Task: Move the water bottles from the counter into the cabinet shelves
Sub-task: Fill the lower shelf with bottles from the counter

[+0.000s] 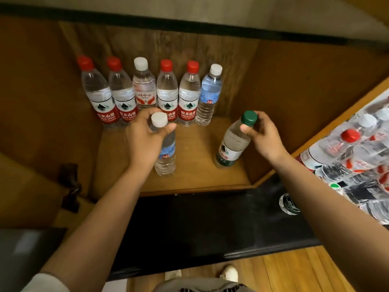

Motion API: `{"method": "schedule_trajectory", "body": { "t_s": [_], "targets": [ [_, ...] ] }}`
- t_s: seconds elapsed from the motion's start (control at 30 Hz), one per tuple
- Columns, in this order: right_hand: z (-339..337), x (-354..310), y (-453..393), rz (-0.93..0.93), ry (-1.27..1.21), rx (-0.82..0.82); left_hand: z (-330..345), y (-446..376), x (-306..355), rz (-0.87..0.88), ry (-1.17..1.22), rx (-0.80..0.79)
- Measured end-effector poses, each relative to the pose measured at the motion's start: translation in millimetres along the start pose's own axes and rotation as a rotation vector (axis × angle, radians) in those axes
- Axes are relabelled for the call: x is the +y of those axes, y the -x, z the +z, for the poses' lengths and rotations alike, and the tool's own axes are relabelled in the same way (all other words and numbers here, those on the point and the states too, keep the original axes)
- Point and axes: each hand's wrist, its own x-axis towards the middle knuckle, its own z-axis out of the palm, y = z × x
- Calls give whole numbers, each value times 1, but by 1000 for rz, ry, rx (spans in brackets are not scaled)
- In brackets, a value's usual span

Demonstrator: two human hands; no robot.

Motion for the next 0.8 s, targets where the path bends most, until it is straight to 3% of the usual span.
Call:
{"method": "schedule_trajectory", "body": {
  "t_s": [0.27, 0.5, 0.63, 0.8],
  "targets": [
    [13, 15, 9, 157, -242, -20, 3, 1, -13, -16, 14, -84],
    [62, 54, 35, 391, -95, 120, 5, 21, -28, -146, 149, -188],
    [81, 60, 32, 575, -45, 147, 12, 23, -31, -205, 99, -96],
    [86, 62, 17, 583, -79, 281, 24, 26, -38, -259, 46, -49]
  ]
}}
